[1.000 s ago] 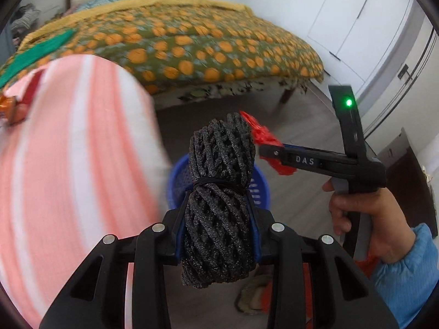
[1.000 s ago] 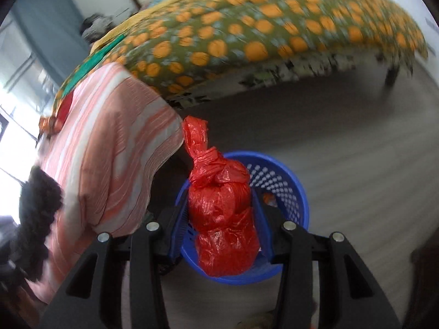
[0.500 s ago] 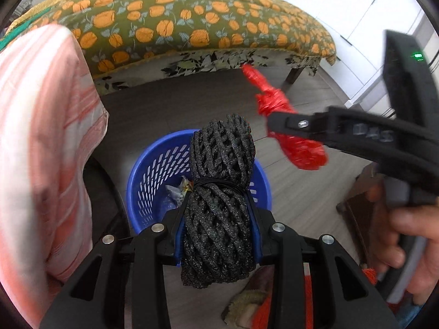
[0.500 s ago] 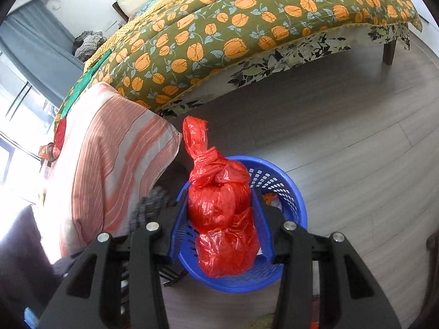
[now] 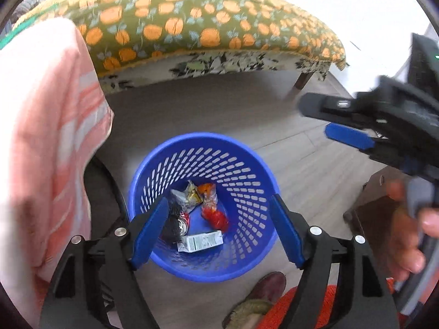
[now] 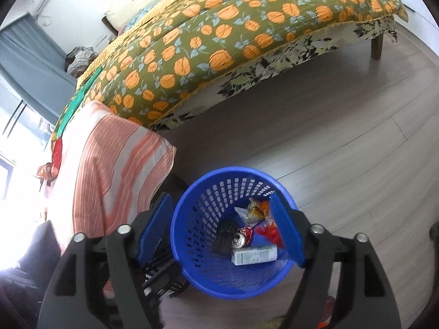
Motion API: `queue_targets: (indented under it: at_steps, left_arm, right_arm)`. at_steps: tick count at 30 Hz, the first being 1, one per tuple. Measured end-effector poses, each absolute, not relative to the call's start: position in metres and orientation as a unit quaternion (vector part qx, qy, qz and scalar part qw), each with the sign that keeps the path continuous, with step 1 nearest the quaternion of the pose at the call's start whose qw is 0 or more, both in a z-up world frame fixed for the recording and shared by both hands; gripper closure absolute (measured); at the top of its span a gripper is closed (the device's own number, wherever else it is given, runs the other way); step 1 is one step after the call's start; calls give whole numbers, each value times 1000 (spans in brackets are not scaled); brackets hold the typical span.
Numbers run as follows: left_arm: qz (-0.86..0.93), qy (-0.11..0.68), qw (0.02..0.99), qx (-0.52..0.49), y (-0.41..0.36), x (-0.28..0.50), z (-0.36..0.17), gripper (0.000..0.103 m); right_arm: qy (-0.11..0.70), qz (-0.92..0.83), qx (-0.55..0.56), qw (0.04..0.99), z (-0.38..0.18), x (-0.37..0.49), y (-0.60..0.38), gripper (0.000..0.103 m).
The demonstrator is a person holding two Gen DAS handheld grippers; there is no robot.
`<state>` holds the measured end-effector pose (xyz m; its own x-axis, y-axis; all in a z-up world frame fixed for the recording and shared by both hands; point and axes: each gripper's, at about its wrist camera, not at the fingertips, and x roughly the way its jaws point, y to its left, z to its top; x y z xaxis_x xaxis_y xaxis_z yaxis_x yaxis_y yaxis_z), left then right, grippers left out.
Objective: Collect trash
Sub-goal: 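Swing both tools back over the table toward the remaining trash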
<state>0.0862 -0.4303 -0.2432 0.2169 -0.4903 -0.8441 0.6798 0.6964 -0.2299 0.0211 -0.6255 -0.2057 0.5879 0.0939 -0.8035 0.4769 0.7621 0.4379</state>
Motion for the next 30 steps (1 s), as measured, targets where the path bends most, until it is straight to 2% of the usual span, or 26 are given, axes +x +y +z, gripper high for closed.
queue_targets:
  at_steps: [5, 12, 21, 26, 30]
  left_arm:
    - [-396, 471, 785, 71, -399, 66, -201, 19]
    - [-380, 424, 820, 53, -309, 55, -146, 9]
    - [-232, 416, 876, 69, -173, 94, -148, 8]
    - [-147, 426, 892, 36, -101, 125, -148, 8]
    - [-101, 436, 892, 57, -67, 142, -153, 8]
  right_arm:
    - [431, -135, 291, 844, -194, 25, -617, 24]
    - [395, -140, 201, 886, -170, 34, -579, 24]
    - [377, -59, 33, 924, -154, 46, -456, 24]
    - [385, 2, -3, 923, -149, 55, -379, 24]
    - [388, 40, -24, 921, -136, 78, -325, 24]
